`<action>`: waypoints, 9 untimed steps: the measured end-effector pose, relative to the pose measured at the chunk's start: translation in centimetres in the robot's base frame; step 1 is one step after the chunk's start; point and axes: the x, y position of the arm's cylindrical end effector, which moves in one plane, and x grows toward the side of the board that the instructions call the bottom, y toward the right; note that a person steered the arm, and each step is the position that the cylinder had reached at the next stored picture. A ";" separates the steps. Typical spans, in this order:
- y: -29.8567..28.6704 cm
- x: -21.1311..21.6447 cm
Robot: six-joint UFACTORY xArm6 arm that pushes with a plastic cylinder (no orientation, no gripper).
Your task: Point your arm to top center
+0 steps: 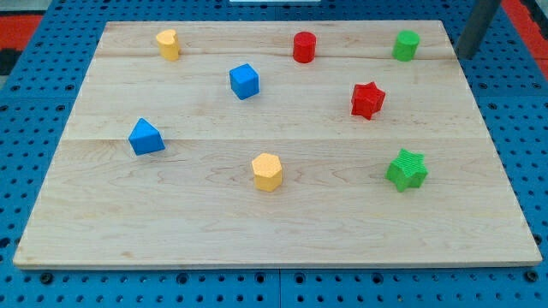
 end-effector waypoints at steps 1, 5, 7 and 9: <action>0.1 -0.7; 2.4 -8.5; -11.0 -8.4; -33.1 -8.3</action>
